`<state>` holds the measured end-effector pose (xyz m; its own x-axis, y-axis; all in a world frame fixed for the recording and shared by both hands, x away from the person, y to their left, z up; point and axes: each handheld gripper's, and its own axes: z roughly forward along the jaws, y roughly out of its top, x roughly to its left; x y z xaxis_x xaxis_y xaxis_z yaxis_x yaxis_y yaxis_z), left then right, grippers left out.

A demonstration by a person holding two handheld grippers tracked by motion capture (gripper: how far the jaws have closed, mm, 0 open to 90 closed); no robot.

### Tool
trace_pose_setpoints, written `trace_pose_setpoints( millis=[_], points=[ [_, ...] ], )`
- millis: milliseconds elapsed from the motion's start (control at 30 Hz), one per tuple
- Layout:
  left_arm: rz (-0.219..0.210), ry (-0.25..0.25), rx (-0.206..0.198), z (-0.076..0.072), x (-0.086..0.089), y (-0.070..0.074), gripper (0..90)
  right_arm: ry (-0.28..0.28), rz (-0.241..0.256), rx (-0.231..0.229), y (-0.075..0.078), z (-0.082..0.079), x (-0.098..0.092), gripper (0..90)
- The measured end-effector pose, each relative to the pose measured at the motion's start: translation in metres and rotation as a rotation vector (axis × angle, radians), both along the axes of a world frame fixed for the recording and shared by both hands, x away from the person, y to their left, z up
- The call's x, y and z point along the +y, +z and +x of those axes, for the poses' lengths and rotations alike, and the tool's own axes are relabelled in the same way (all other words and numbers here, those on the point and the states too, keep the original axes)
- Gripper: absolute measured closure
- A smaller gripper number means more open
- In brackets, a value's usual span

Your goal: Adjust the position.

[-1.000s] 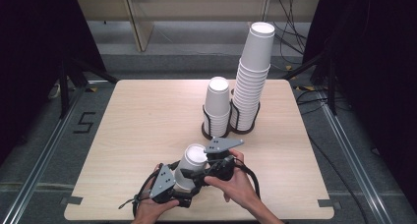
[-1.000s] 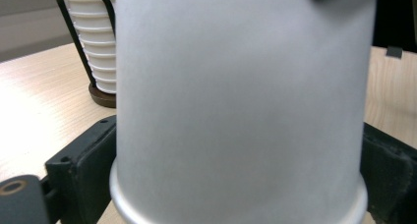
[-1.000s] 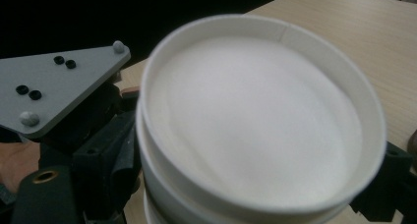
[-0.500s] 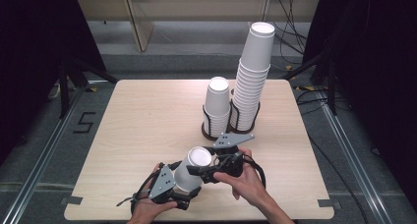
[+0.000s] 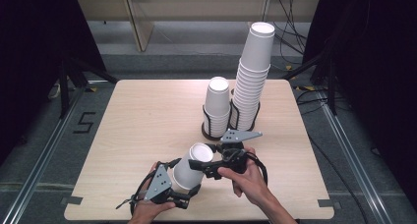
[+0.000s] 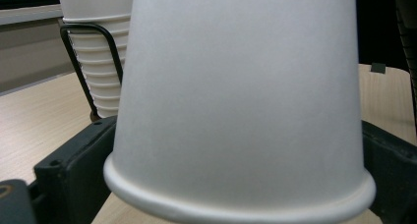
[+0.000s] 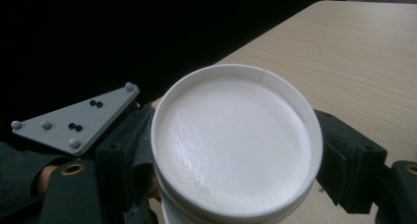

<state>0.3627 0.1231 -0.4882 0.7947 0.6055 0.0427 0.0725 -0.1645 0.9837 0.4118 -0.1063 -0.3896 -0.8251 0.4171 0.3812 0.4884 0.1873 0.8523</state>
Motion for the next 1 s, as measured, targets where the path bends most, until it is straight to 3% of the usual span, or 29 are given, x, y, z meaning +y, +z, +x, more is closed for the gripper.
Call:
trace_pose_setpoints(
  millis=[133,233,367,400,433,533,667,833,867,1000],
  points=[
    [0.016,0.001,0.010,0.000,0.002,0.001,2.2,-0.001,0.027,0.026,-0.003,0.004,-0.002,24.6],
    [-0.004,-0.005,0.008,0.001,0.001,0.000,2.2,-0.007,0.021,0.027,-0.004,0.004,-0.002,24.6],
    [0.026,-0.009,0.014,0.001,0.004,0.002,4.1,-0.001,0.031,0.034,-0.005,0.005,-0.002,24.3],
    [0.030,-0.011,0.015,0.001,0.005,0.003,5.0,-0.007,0.031,0.060,-0.005,0.005,-0.003,24.1],
    [0.025,-0.016,0.009,0.001,0.004,0.003,5.7,0.002,0.036,0.049,-0.006,0.007,-0.004,23.9],
    [0.046,-0.028,0.023,0.002,0.006,0.005,7.4,0.004,0.041,0.088,-0.006,0.008,-0.007,23.3],
    [0.052,-0.047,0.032,0.003,0.006,0.005,8.6,0.028,0.019,0.093,-0.008,0.011,-0.010,21.8],
    [0.090,-0.066,0.031,0.003,0.007,0.005,9.4,0.053,-0.029,0.075,-0.008,0.015,-0.013,17.2],
    [0.101,-0.070,0.028,0.003,0.007,0.006,9.4,0.057,-0.041,0.098,-0.006,0.014,-0.015,16.8],
    [0.135,-0.086,0.042,0.003,0.006,0.006,9.6,0.067,-0.085,0.088,-0.005,0.014,-0.018,16.0]
  ],
)
